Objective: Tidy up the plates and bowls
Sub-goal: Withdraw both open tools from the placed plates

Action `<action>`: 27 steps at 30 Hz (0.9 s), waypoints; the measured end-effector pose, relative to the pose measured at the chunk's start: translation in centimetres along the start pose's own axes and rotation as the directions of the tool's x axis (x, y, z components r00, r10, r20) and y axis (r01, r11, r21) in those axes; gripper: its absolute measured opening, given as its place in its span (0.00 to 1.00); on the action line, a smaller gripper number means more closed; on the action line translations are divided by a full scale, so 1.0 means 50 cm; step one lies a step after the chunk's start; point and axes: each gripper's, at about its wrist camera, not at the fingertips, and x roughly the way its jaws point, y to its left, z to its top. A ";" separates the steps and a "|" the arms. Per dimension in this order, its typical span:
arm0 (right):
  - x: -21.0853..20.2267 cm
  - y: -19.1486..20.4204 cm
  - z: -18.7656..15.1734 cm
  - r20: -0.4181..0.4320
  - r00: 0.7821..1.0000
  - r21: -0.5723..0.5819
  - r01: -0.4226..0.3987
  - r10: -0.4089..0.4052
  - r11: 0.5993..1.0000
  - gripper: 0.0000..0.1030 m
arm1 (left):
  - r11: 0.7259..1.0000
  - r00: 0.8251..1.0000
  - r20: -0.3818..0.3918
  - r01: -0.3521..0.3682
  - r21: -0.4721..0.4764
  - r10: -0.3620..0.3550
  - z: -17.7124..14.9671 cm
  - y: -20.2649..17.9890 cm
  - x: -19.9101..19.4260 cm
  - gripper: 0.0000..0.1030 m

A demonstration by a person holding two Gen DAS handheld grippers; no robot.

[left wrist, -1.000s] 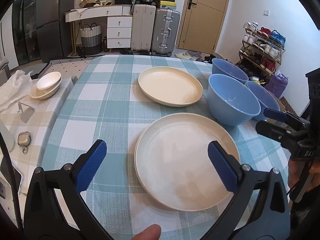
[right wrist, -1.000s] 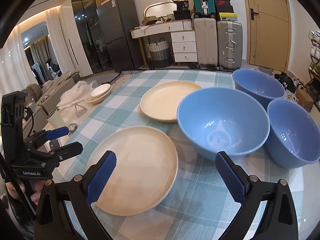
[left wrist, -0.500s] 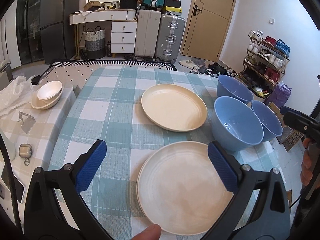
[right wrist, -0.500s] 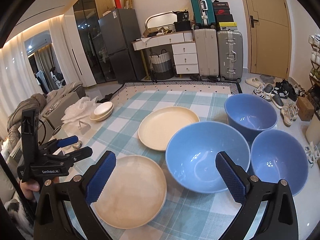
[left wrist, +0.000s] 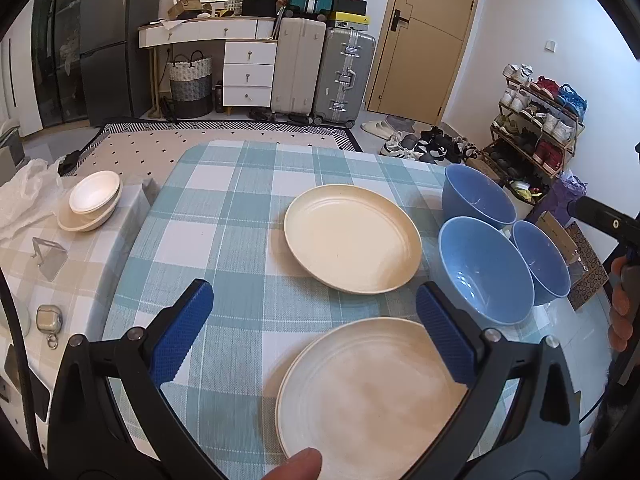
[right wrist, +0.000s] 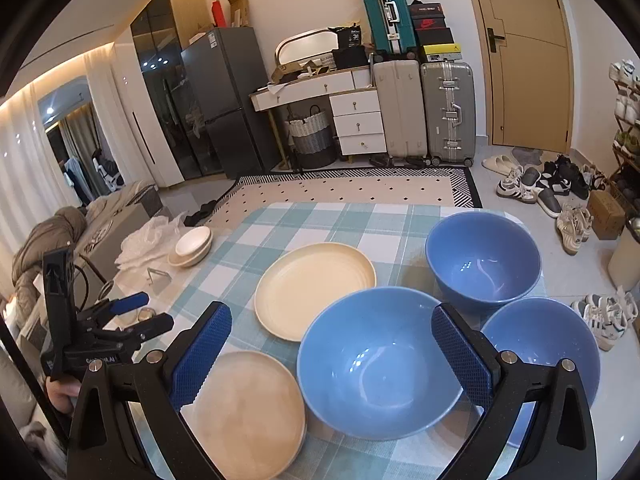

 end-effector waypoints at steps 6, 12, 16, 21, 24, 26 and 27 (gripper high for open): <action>0.014 -0.014 0.050 0.020 1.000 0.009 0.001 -0.002 1.000 0.99 | 1.000 1.000 -0.011 -0.001 0.007 0.001 0.033 0.003 0.021 0.98; 0.053 -0.015 0.092 0.003 1.000 -0.010 0.025 -0.025 1.000 0.99 | 1.000 1.000 -0.015 -0.003 -0.001 0.003 0.068 0.024 0.042 0.98; 0.097 -0.023 0.115 -0.032 0.999 -0.016 0.023 -0.023 1.000 0.99 | 1.000 0.999 -0.030 -0.016 -0.013 0.016 0.086 0.043 0.066 0.98; 0.169 -0.033 0.135 -0.100 0.995 -0.032 0.018 -0.021 0.999 0.99 | 0.999 0.998 -0.056 -0.023 -0.030 0.021 0.105 0.066 0.107 0.98; 0.214 -0.040 0.137 -0.142 0.990 -0.035 0.010 -0.014 0.999 0.99 | 0.999 0.997 -0.075 -0.028 -0.033 0.025 0.112 0.073 0.140 0.98; 0.245 -0.044 0.139 -0.173 0.985 -0.037 0.005 -0.011 0.999 0.99 | 0.999 0.996 -0.085 -0.029 -0.029 0.026 0.116 0.075 0.158 0.98; 0.261 -0.047 0.141 -0.188 0.982 -0.034 -0.004 -0.002 0.999 0.99 | 0.999 0.996 -0.090 -0.031 -0.032 0.028 0.118 0.077 0.167 0.98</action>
